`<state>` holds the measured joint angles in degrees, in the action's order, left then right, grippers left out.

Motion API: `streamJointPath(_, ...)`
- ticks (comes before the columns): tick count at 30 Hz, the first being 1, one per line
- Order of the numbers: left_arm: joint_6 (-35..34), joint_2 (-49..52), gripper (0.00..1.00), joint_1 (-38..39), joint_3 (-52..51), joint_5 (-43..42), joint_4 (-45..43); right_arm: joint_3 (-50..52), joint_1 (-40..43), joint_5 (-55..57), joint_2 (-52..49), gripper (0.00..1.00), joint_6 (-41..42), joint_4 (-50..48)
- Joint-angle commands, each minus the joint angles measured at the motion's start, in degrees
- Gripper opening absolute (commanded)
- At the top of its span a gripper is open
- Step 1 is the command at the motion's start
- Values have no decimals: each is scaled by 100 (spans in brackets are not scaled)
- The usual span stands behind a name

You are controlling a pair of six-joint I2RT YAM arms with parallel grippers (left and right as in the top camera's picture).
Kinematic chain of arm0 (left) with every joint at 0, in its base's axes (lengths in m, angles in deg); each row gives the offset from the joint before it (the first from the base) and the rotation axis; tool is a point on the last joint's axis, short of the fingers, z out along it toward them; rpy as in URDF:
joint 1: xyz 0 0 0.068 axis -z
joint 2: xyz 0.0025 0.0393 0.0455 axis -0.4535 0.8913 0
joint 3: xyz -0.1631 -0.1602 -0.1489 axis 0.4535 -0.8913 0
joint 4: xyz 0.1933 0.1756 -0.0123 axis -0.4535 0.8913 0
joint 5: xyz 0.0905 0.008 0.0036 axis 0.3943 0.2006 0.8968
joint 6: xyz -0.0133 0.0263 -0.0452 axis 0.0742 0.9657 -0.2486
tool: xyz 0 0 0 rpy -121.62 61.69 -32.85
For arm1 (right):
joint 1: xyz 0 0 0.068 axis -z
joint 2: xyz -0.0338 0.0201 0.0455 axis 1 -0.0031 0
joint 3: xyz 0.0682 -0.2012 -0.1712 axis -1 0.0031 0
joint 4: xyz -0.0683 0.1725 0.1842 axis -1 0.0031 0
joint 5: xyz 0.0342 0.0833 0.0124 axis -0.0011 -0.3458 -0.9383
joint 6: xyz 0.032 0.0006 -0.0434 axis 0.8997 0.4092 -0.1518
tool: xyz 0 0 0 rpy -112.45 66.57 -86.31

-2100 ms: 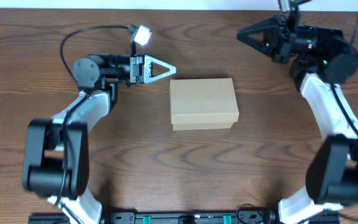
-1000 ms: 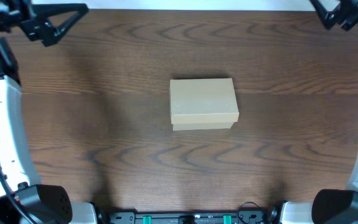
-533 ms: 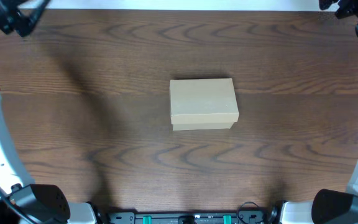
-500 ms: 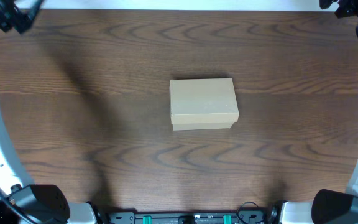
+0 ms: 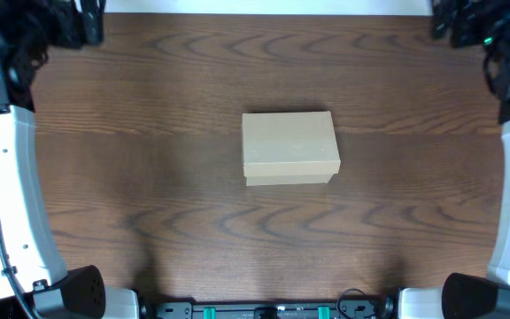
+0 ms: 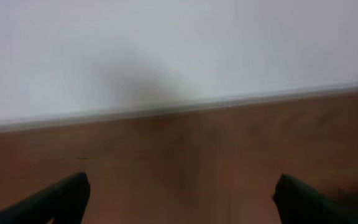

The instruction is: Pack container

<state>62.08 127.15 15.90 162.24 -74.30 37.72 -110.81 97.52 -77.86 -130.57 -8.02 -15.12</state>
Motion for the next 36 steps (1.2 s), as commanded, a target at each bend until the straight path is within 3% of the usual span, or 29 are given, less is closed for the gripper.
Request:
streamJointPath(1,103,-48,95,24,81,1069,494,-109,-490,256,-17,99,-662,393)
streamJointPath(5,-431,-48,95,24,81,1622,1226,-109,-1123,299,-22,99,-984,1121)
streamJointPath(15,-994,-48,96,57,81,1635,2081,-101,-2339,315,-291,99,-1189,2334)
streamJointPath(24,-988,-63,95,76,79,1534,2170,42,-2721,1025,-918,99,-627,2691)
streamJointPath(36,-966,-63,95,76,79,1408,2116,1408,-2776,981,-1093,93,-345,2284)
